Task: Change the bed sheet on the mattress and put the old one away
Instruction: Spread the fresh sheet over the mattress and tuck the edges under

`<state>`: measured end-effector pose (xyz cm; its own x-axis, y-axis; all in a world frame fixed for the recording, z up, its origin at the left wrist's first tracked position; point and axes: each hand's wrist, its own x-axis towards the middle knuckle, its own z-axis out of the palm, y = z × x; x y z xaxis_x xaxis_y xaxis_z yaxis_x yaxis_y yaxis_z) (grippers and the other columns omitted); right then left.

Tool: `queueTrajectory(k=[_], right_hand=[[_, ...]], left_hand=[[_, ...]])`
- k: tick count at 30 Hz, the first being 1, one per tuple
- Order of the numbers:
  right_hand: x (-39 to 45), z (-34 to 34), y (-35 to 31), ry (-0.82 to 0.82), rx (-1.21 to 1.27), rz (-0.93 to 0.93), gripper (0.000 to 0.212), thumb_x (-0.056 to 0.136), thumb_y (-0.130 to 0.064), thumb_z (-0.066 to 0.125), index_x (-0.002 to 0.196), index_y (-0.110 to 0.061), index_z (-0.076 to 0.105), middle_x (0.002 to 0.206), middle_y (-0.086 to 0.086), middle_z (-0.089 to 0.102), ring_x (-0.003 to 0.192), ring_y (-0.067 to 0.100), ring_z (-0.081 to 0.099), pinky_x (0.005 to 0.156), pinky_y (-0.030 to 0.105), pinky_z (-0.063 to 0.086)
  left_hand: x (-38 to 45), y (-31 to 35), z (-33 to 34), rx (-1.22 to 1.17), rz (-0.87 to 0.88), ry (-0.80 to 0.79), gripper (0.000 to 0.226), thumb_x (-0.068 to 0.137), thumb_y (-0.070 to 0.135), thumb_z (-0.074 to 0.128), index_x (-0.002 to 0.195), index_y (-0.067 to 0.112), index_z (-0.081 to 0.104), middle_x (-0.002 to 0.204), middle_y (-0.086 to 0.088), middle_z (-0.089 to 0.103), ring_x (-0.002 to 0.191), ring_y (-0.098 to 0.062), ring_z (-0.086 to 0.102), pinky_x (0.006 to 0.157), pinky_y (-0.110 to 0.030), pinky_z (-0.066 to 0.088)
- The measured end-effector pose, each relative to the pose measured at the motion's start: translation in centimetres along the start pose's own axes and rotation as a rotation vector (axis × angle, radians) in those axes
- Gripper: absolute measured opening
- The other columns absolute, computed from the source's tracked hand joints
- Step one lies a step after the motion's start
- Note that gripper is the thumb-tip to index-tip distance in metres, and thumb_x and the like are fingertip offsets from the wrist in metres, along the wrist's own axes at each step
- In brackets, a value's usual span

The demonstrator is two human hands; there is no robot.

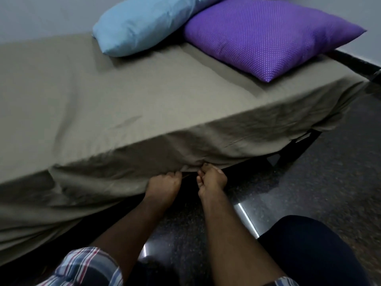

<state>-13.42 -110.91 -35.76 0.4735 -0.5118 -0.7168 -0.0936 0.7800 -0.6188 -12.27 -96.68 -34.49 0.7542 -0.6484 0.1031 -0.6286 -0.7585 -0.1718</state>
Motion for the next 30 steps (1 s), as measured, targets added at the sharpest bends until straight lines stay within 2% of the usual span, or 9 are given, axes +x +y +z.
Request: queueTrajectory(k=[7, 10, 14, 17, 21, 23, 25, 27, 30], right_hand=[[0.5, -0.9, 1.3, 0.002, -0.077, 0.066, 0.012, 0.091, -0.016, 0.069, 0.084, -0.008, 0.064, 0.079, 0.009, 0.069, 0.065, 0.019, 0.066, 0.049, 0.023, 0.045], [0.6, -0.4, 1.5, 0.062, -0.129, -0.030, 0.014, 0.089, -0.012, 0.070, 0.078, -0.009, 0.062, 0.071, 0.008, 0.065, 0.051, 0.016, 0.057, 0.041, 0.020, 0.038], [-0.1, 0.4, 1.4, 0.025, -0.070, -0.009, 0.008, 0.090, -0.008, 0.063, 0.085, -0.013, 0.060, 0.073, 0.007, 0.065, 0.050, 0.014, 0.056, 0.042, 0.018, 0.036], [-0.1, 0.4, 1.1, 0.004, -0.020, 0.001, 0.009, 0.093, -0.009, 0.059, 0.087, -0.015, 0.060, 0.069, 0.005, 0.061, 0.049, 0.012, 0.052, 0.044, 0.017, 0.031], [-0.1, -1.0, 2.2, 0.105, -0.101, -0.029, 0.024, 0.094, -0.013, 0.058, 0.071, -0.011, 0.056, 0.050, 0.004, 0.053, 0.038, 0.013, 0.043, 0.042, 0.018, 0.029], [-0.4, -2.0, 2.7, 0.146, -0.105, -0.003, 0.022, 0.094, -0.012, 0.055, 0.072, -0.010, 0.056, 0.051, 0.006, 0.053, 0.038, 0.014, 0.044, 0.043, 0.019, 0.031], [-0.7, -2.1, 2.4, 0.150, -0.095, 0.028, 0.017, 0.094, -0.011, 0.052, 0.078, -0.010, 0.057, 0.061, 0.008, 0.055, 0.042, 0.014, 0.050, 0.042, 0.019, 0.036], [-0.8, -1.8, 1.9, 0.138, -0.059, 0.039, 0.013, 0.095, -0.009, 0.050, 0.087, -0.009, 0.060, 0.068, 0.008, 0.057, 0.049, 0.015, 0.055, 0.043, 0.020, 0.042], [-1.0, -1.3, 2.0, 0.151, -0.012, -0.035, 0.012, 0.092, -0.006, 0.056, 0.103, -0.006, 0.061, 0.067, 0.010, 0.058, 0.049, 0.015, 0.054, 0.042, 0.021, 0.045]], left_hand=[[-3.2, -0.8, 1.6, -0.036, 0.025, -0.001, 0.016, 0.068, 0.029, 0.062, 0.078, 0.018, 0.059, 0.067, -0.007, 0.061, 0.043, -0.031, 0.058, 0.037, -0.028, 0.042], [-2.3, -2.1, 0.5, 0.023, -0.032, 0.017, 0.026, 0.073, 0.027, 0.077, 0.091, 0.016, 0.061, 0.075, -0.008, 0.062, 0.043, -0.032, 0.060, 0.035, -0.028, 0.039], [-1.2, -2.7, -1.5, 0.118, 0.024, -0.080, 0.019, 0.091, 0.022, 0.063, 0.110, 0.019, 0.062, 0.102, -0.006, 0.065, 0.072, -0.032, 0.072, 0.051, -0.032, 0.043], [-2.0, -3.2, -0.9, 0.108, 0.067, -0.043, 0.028, 0.059, 0.018, 0.088, 0.077, 0.017, 0.066, 0.068, -0.004, 0.063, 0.039, -0.026, 0.061, 0.033, -0.026, 0.039], [-3.2, -3.3, 1.3, 0.070, 0.107, -0.087, 0.037, 0.045, 0.016, 0.092, 0.066, 0.017, 0.062, 0.054, -0.003, 0.059, 0.032, -0.023, 0.055, 0.030, -0.021, 0.035], [-3.0, -2.7, 0.6, 0.030, 0.059, -0.111, 0.033, 0.053, 0.020, 0.090, 0.073, 0.018, 0.064, 0.061, -0.004, 0.063, 0.041, -0.024, 0.062, 0.034, -0.025, 0.042], [-2.1, -2.2, -0.8, -0.028, -0.053, -0.181, 0.019, 0.083, 0.030, 0.072, 0.096, 0.018, 0.066, 0.091, -0.007, 0.071, 0.077, -0.029, 0.073, 0.059, -0.034, 0.055], [-1.4, -1.8, -2.8, -0.297, -0.253, -0.291, 0.026, 0.095, 0.041, 0.056, 0.106, 0.020, 0.066, 0.107, -0.006, 0.072, 0.098, -0.027, 0.070, 0.078, -0.035, 0.054], [-0.8, -1.1, -6.7, -1.201, -0.609, -0.005, 0.025, 0.093, 0.038, 0.068, 0.083, 0.015, 0.070, 0.083, -0.008, 0.074, 0.062, -0.015, 0.066, 0.054, -0.032, 0.053]])
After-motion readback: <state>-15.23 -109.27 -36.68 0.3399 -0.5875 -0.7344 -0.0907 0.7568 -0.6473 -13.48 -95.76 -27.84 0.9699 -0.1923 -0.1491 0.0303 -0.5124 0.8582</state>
